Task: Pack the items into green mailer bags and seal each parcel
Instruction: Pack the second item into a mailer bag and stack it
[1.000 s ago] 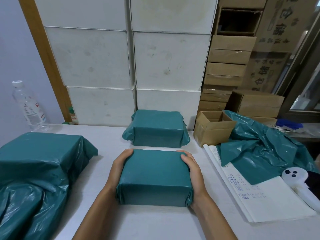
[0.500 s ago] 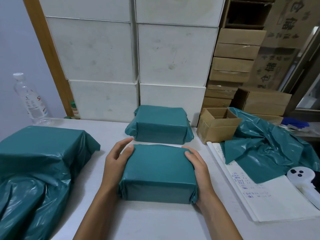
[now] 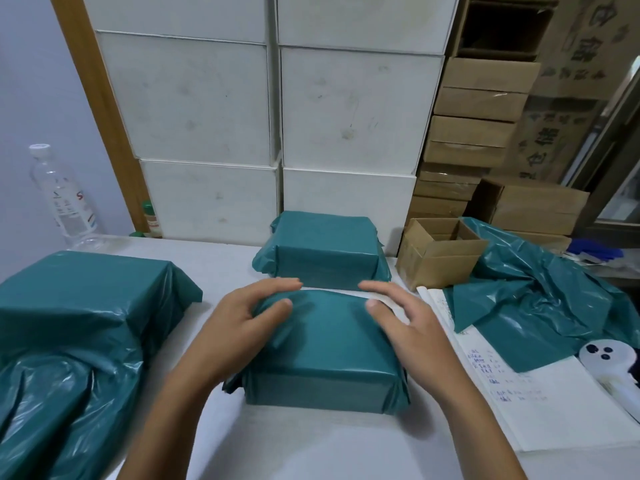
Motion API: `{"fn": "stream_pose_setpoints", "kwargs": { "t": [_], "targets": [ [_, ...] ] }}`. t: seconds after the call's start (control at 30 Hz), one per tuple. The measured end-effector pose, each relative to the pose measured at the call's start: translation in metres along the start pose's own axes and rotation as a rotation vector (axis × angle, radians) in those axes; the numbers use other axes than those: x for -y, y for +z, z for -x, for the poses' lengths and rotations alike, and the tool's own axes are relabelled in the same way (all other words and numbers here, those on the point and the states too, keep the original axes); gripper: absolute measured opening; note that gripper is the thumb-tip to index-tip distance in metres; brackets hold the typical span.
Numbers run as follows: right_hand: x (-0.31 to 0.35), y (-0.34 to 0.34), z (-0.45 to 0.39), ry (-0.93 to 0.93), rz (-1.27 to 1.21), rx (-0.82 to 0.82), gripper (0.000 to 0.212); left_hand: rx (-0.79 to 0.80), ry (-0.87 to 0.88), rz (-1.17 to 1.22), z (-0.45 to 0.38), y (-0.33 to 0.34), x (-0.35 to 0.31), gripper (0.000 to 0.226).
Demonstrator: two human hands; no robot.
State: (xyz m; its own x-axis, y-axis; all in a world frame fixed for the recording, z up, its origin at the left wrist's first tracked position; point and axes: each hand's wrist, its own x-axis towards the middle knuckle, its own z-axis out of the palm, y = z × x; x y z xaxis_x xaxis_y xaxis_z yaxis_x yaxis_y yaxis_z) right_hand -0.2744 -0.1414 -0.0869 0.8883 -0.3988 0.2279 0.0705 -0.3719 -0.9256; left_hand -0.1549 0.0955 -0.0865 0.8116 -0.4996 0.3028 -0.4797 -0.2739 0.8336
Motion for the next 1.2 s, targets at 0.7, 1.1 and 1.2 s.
{"fn": "stream_pose_setpoints", "kwargs": {
  "t": [0.7,1.1,1.2],
  "targets": [
    [-0.025,0.034,0.008,0.436,-0.649,-0.082,0.024,-0.004,-0.45,0.605,0.004,0.023,0.02,0.038],
    [-0.025,0.039,0.01,0.439,-0.792,-0.104,0.025,-0.044,-0.549,0.797,0.01,0.033,0.014,0.043],
    [-0.022,0.038,0.01,0.44,-0.814,-0.097,0.024,-0.083,-0.547,0.831,0.011,0.034,0.014,0.034]
  ]
}}
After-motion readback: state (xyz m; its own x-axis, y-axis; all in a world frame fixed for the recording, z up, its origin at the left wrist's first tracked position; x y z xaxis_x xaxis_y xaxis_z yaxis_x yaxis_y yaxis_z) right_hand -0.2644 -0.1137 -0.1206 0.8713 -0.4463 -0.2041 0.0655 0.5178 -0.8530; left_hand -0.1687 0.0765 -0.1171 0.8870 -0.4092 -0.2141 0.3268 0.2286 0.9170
